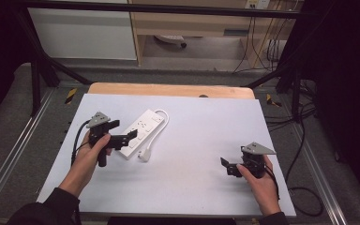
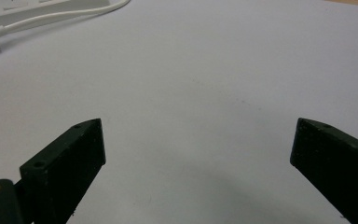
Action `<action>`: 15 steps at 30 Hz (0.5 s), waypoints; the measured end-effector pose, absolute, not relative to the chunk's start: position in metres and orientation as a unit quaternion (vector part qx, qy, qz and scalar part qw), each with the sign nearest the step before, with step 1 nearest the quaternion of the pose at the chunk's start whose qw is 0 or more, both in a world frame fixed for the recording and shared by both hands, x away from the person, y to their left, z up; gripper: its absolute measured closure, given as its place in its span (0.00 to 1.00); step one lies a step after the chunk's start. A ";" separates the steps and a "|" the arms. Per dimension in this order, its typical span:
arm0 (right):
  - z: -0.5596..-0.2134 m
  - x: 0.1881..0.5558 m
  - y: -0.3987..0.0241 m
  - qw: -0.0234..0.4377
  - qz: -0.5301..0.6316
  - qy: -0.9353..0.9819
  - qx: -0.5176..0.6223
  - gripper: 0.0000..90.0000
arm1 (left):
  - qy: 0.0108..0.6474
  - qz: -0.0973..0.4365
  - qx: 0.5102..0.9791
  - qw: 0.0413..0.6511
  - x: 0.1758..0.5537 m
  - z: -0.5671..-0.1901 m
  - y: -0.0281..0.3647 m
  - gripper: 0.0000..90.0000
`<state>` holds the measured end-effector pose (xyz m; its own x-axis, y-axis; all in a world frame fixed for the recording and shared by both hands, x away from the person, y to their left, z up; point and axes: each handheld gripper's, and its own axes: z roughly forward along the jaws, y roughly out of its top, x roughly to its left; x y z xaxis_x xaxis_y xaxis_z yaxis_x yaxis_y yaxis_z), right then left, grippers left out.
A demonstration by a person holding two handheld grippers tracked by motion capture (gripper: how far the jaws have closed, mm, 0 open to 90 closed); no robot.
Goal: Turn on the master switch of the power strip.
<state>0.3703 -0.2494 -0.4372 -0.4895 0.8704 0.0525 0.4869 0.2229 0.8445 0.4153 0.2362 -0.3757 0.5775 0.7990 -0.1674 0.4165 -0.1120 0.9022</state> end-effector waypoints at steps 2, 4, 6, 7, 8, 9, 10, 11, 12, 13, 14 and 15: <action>-0.437 0.370 -0.250 0.224 0.428 0.749 0.454 0.04 | 0.420 0.190 0.722 0.517 0.409 -0.376 0.242 0.10; -0.437 0.370 -0.250 0.224 0.428 0.749 0.453 0.04 | 0.418 0.195 0.722 0.516 0.403 -0.377 0.246 0.10; -0.437 0.370 -0.250 0.224 0.428 0.749 0.454 0.04 | 0.418 0.196 0.720 0.519 0.397 -0.378 0.251 0.10; -0.438 0.370 -0.250 0.224 0.427 0.749 0.454 0.04 | 0.419 0.197 0.718 0.520 0.394 -0.378 0.253 0.10; -0.438 0.370 -0.250 0.224 0.427 0.749 0.454 0.04 | 0.419 0.200 0.717 0.520 0.392 -0.379 0.255 0.10; -0.438 0.370 -0.250 0.223 0.427 0.749 0.455 0.04 | 0.420 0.202 0.716 0.521 0.389 -0.380 0.257 0.10; -0.438 0.370 -0.250 0.222 0.428 0.749 0.455 0.04 | 0.420 0.205 0.715 0.520 0.386 -0.380 0.259 0.10; -0.438 0.370 -0.250 0.221 0.430 0.747 0.456 0.04 | 0.420 0.208 0.714 0.520 0.384 -0.382 0.261 0.10; -0.438 0.370 -0.250 0.220 0.430 0.747 0.457 0.04 | 0.420 0.211 0.715 0.518 0.381 -0.383 0.263 0.10; -0.438 0.370 -0.249 0.220 0.431 0.746 0.457 0.04 | 0.421 0.212 0.713 0.518 0.378 -0.384 0.265 0.10; -0.438 0.370 -0.249 0.219 0.432 0.746 0.457 0.04 | 0.422 0.213 0.713 0.517 0.376 -0.386 0.267 0.10; -0.438 0.370 -0.249 0.218 0.433 0.745 0.457 0.04 | 0.424 0.214 0.711 0.518 0.373 -0.387 0.269 0.10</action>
